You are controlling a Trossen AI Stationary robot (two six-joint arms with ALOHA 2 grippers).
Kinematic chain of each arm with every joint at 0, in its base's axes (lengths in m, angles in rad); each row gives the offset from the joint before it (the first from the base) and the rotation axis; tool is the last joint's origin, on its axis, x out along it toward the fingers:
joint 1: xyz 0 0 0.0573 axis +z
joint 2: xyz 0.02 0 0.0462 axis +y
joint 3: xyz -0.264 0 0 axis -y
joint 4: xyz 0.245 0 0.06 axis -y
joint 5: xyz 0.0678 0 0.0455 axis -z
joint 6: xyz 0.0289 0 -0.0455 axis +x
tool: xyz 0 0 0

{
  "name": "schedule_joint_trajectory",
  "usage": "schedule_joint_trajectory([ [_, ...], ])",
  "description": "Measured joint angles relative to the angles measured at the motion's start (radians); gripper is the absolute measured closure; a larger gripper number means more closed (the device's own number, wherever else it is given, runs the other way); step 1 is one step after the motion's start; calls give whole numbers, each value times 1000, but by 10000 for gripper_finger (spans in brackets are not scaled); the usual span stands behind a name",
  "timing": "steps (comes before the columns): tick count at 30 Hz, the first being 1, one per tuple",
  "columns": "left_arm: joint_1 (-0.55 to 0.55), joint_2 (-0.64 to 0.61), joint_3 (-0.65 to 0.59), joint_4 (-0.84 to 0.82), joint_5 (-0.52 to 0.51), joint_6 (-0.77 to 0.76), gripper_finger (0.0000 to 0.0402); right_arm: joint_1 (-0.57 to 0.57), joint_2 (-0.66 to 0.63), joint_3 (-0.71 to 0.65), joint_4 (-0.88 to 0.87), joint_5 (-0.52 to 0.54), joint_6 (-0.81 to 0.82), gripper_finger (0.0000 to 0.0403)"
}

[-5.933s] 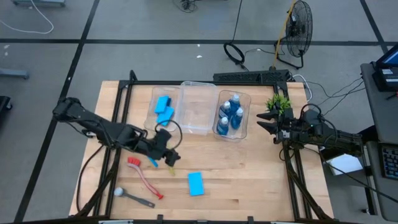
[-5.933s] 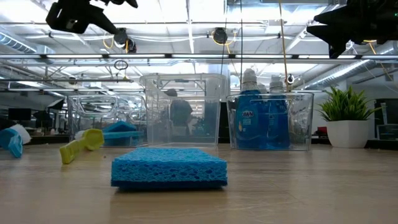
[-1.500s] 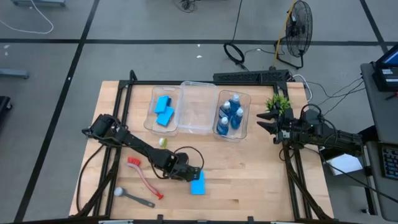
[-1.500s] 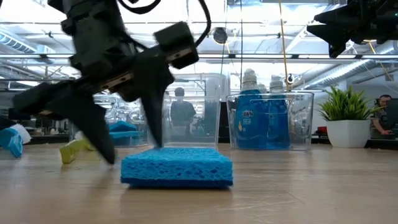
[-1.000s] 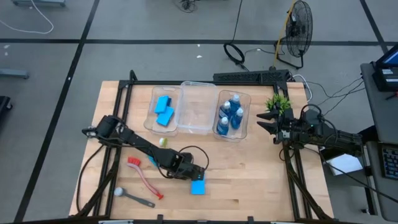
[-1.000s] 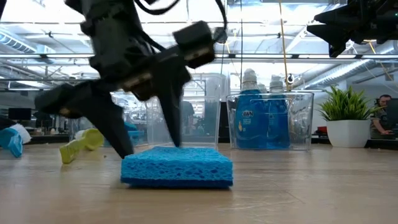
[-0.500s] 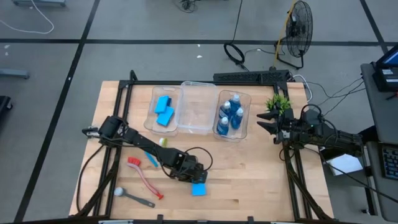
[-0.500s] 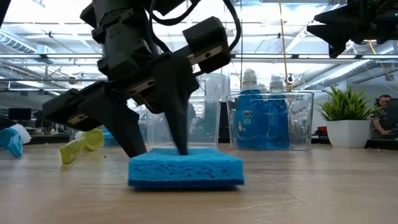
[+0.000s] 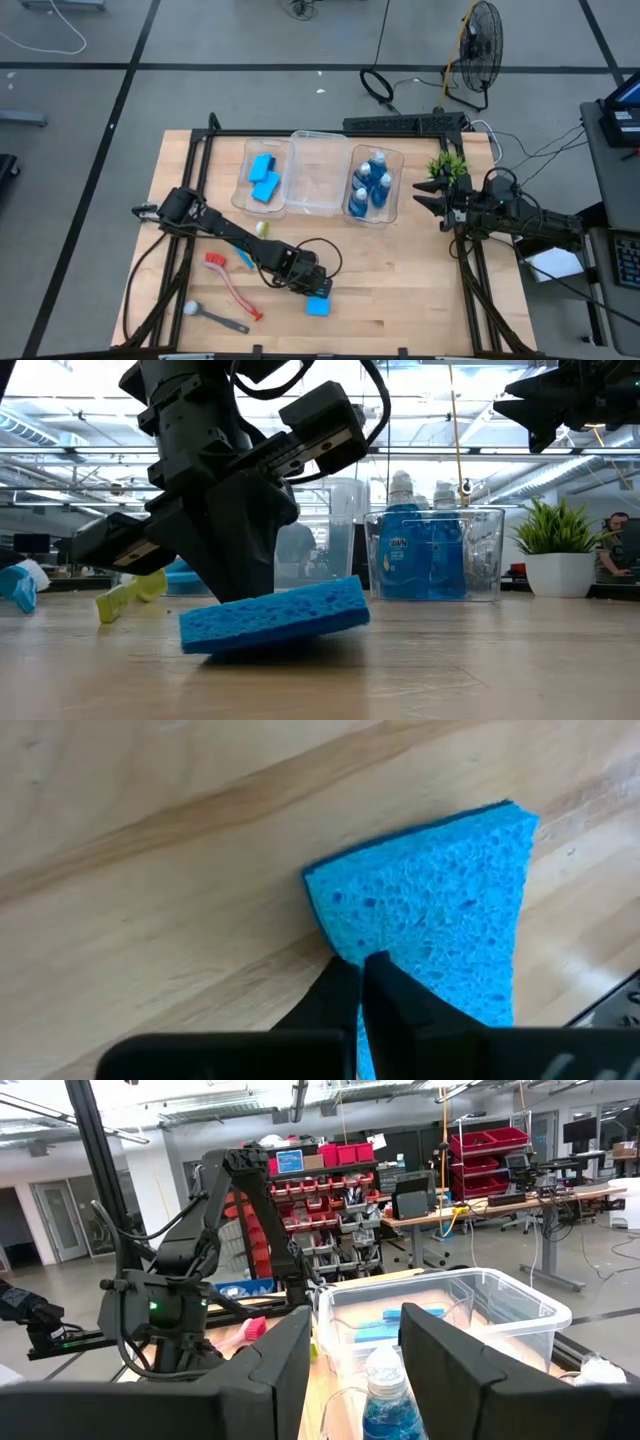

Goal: Pick & Place Kitchen Sink Supplies
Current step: Put the blue sponge into the left transparent bin

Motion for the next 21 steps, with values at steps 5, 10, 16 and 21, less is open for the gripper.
schedule_joint_trajectory([
  [5,-15,-27,0,-16,-36,0,397,0,0,0,0,0,0,261],
  [10,-29,-60,-5,-92,-91,-17,399,0,0,0,0,0,-2,261],
  [16,-31,-116,-8,-191,-123,-24,400,0,0,0,-2,-1,-3,261],
  [21,-36,-169,-6,-196,-150,-23,401,0,0,0,-2,-1,-3,261],
])
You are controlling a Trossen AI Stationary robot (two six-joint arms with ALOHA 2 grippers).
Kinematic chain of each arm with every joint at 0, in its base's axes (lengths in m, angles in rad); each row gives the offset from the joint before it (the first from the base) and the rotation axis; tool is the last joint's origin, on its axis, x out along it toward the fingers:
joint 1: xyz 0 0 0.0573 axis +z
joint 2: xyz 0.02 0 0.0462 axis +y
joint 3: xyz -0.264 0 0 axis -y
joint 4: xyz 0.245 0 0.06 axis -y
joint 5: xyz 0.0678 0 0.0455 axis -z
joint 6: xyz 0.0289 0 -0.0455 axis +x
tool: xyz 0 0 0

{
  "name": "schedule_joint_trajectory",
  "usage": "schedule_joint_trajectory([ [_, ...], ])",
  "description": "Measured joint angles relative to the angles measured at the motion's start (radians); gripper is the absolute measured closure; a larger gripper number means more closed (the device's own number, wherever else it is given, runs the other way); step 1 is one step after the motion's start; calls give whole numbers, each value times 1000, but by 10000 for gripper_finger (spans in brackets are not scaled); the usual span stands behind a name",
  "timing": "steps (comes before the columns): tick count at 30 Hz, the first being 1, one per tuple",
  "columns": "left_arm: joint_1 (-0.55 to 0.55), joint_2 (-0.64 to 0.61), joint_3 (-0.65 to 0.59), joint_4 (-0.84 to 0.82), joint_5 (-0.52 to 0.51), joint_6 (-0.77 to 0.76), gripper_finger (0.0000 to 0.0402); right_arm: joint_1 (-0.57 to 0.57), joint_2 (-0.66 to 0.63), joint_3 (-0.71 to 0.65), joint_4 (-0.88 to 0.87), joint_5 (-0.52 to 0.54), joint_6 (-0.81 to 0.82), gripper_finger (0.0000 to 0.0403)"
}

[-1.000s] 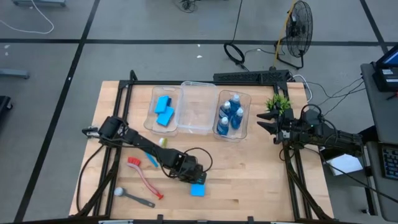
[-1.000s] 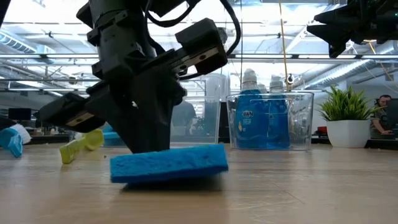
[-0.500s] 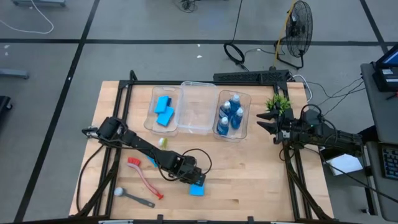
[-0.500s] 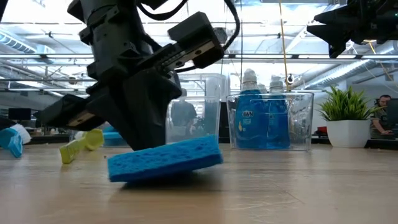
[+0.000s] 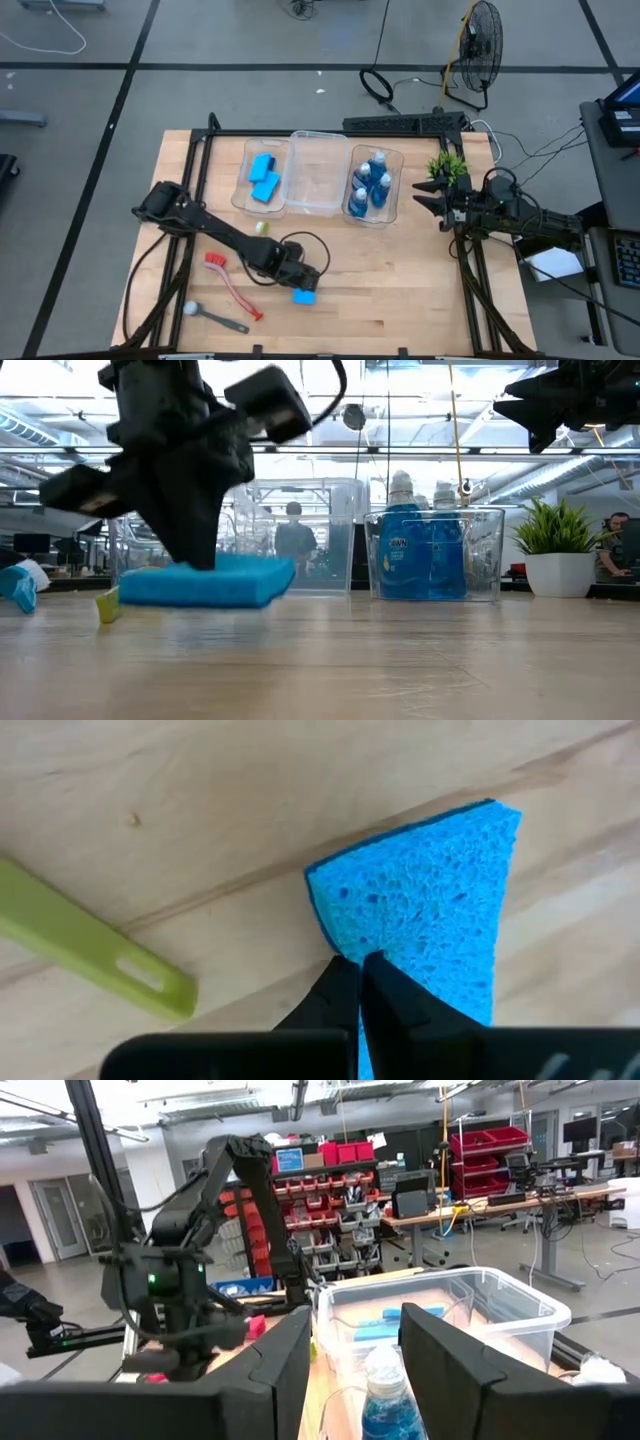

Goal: Pick & Place Kitchen Sink Supplies
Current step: Put the blue sponge into the left transparent bin

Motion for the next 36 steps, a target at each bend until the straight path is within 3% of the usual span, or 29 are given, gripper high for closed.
schedule_joint_trajectory([
  [11,-10,-123,2,-62,-68,15,401,0,0,0,1,0,1,261],
  [16,-13,-206,3,-103,-107,112,401,0,0,0,0,1,2,261],
  [23,-28,-305,5,-99,-189,418,401,0,0,0,0,1,2,261],
  [28,-33,-330,5,25,-213,684,401,0,0,0,0,1,0,261],
  [36,-12,-333,5,329,-73,957,401,0,0,0,0,1,0,261],
])
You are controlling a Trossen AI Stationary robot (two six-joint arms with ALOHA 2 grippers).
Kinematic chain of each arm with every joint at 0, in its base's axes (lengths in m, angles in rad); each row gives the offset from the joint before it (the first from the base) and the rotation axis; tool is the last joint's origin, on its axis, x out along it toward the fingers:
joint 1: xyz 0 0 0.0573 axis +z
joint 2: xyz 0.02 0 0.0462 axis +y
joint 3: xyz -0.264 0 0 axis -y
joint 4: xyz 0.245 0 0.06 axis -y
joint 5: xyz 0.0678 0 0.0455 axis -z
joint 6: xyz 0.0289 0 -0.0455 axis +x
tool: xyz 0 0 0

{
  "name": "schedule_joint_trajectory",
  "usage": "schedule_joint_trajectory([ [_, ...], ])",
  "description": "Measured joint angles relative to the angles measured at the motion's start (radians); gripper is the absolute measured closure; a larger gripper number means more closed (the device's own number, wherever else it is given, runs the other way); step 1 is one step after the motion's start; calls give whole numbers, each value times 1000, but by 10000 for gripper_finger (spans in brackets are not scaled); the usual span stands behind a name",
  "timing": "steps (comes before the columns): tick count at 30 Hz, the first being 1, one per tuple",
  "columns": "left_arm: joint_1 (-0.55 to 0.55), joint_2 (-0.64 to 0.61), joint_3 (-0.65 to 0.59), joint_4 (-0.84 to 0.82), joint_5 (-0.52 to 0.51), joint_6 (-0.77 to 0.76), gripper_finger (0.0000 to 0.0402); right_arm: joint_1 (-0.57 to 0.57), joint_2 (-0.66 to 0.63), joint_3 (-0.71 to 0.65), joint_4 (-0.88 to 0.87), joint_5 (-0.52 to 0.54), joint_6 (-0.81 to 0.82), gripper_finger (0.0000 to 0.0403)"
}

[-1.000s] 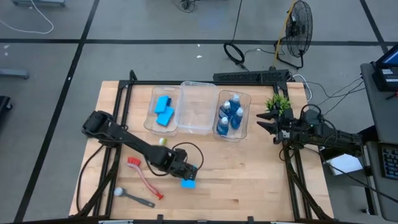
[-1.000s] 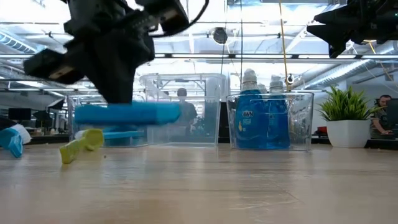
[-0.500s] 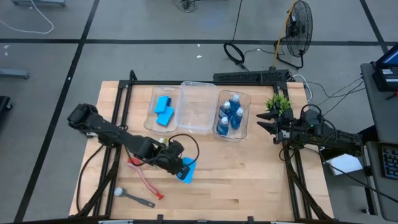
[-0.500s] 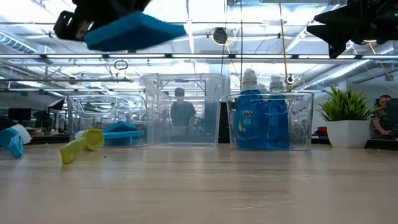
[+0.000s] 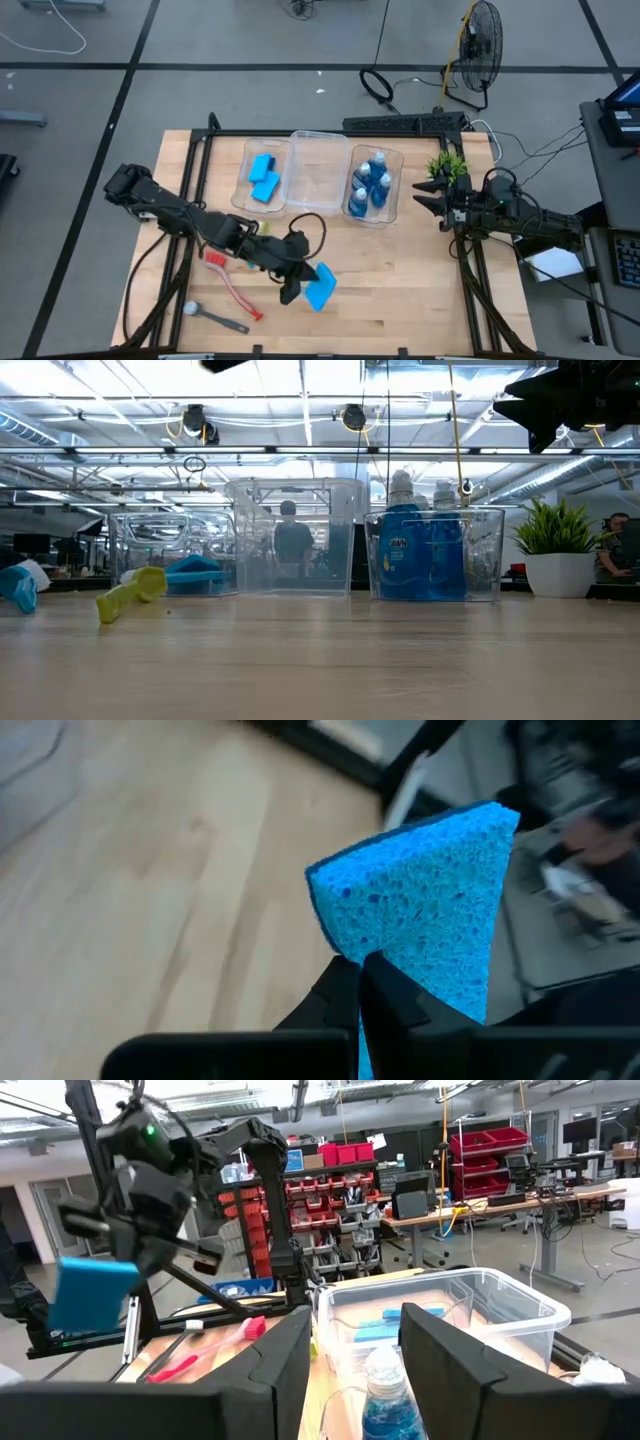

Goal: Pick & Place Kitchen Sink Supplies
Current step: Put the blue sponge into the left transparent bin

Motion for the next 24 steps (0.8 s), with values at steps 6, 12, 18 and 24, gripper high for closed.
schedule_joint_trajectory([
  [6,18,0,0,26,28,0,401,0,0,0,0,0,0,261],
  [12,52,-7,0,-192,-60,-189,401,0,0,0,0,0,0,261],
  [18,68,-90,-1,-423,-151,-298,401,0,0,0,-2,1,2,261],
  [24,108,-236,0,-610,-287,-360,401,0,0,0,-7,0,2,261],
])
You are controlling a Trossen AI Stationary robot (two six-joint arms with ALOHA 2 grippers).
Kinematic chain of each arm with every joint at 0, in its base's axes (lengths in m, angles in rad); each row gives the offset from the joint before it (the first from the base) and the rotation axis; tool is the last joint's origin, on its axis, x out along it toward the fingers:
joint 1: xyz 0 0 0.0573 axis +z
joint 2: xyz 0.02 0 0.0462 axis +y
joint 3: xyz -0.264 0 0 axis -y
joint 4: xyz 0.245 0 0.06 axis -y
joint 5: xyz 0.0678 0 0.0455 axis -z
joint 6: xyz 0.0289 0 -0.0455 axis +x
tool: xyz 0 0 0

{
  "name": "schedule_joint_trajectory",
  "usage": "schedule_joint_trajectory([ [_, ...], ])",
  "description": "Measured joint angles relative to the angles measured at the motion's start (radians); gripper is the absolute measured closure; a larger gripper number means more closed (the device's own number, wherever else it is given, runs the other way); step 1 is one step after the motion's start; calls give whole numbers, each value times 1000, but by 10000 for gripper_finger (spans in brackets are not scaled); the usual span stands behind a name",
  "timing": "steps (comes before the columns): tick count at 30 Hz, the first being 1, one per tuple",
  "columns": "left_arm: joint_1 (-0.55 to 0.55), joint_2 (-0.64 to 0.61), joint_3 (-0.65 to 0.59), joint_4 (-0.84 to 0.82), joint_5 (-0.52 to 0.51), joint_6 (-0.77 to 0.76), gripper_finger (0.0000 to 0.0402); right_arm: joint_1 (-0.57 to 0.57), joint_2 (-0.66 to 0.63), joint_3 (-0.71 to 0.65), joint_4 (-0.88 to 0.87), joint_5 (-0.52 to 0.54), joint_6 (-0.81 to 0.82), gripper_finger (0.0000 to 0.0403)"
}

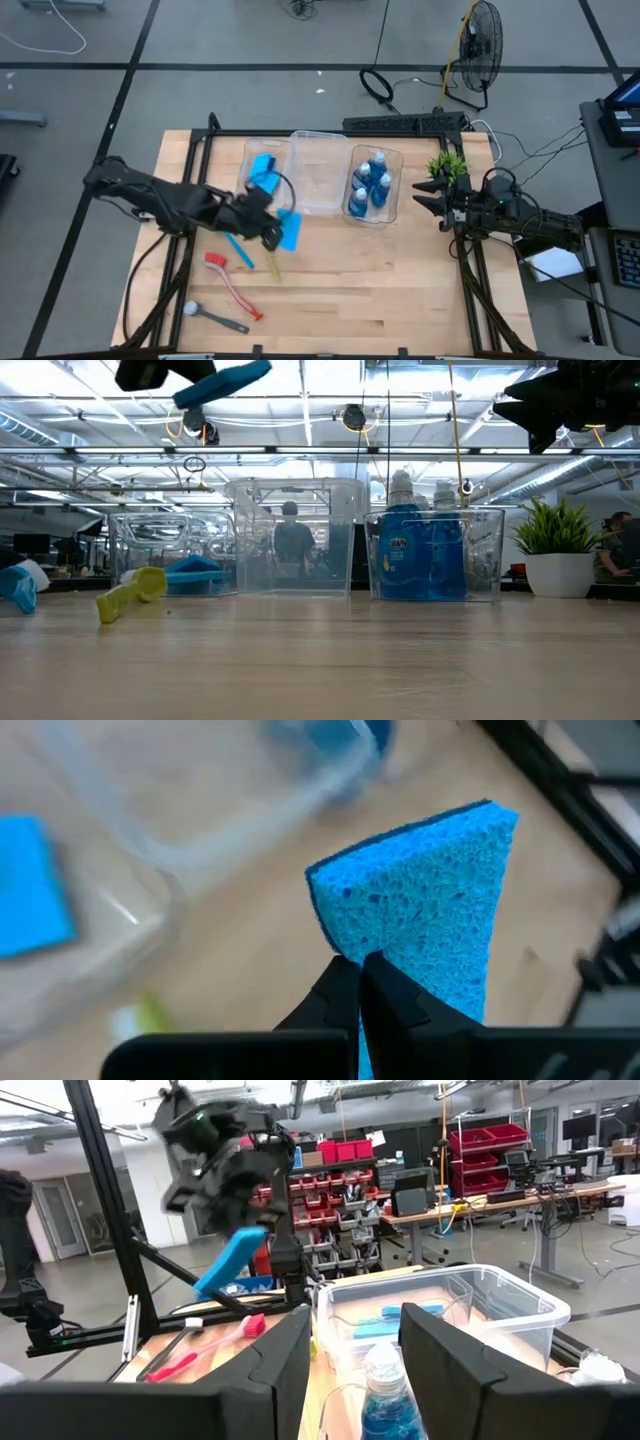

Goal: Pick & Place Kitchen Sink Supplies
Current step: Put the blue sponge into the left transparent bin

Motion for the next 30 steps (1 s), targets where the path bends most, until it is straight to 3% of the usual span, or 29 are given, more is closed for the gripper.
schedule_joint_trajectory([
  [8,111,-157,0,-216,-156,-26,401,0,0,0,1,0,3,261],
  [12,221,-195,0,-324,-173,-30,401,0,0,0,0,0,33,261],
  [18,428,-187,0,-436,-129,28,401,0,0,0,1,0,79,261],
  [30,812,-46,0,-274,68,429,401,0,0,0,1,0,84,261],
])
